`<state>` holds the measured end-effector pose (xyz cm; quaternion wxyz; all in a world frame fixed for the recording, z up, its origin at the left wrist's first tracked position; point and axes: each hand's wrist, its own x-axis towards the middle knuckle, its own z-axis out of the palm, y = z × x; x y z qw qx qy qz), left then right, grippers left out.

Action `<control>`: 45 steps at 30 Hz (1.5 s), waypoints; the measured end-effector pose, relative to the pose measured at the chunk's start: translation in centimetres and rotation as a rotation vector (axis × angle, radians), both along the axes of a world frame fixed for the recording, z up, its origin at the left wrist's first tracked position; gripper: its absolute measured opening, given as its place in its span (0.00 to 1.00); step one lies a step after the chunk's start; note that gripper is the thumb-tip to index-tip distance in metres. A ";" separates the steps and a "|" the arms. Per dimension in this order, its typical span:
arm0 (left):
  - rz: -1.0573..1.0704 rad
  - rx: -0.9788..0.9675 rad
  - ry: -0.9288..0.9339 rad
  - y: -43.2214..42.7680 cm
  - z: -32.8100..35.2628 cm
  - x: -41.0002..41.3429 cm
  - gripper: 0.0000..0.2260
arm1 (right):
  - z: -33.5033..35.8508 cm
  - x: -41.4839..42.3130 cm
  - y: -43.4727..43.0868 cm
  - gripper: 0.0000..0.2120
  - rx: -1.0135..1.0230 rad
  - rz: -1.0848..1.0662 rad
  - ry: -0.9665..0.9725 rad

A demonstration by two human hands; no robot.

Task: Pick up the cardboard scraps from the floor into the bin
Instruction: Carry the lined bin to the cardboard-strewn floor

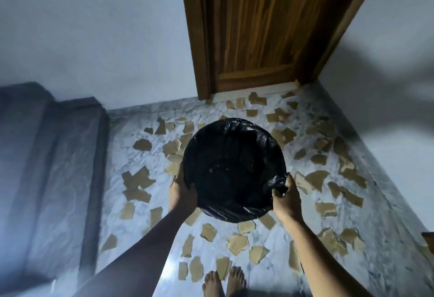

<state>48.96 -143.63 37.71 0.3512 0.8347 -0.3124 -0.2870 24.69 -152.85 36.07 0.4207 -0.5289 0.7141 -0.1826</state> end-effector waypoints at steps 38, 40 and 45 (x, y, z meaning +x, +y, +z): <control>0.377 -0.437 -0.087 -9.4 -58.8 31.2 0.19 | -58.3 32.8 -11.1 0.23 -0.256 0.142 -0.692; 0.405 -0.475 -0.013 -9.5 -58.2 31.4 0.16 | -58.6 33.5 -11.8 0.24 -0.196 0.193 -0.743; 0.375 -0.495 0.191 -9.0 -55.5 29.9 0.18 | -57.1 34.5 -12.3 0.22 -0.118 0.326 -0.706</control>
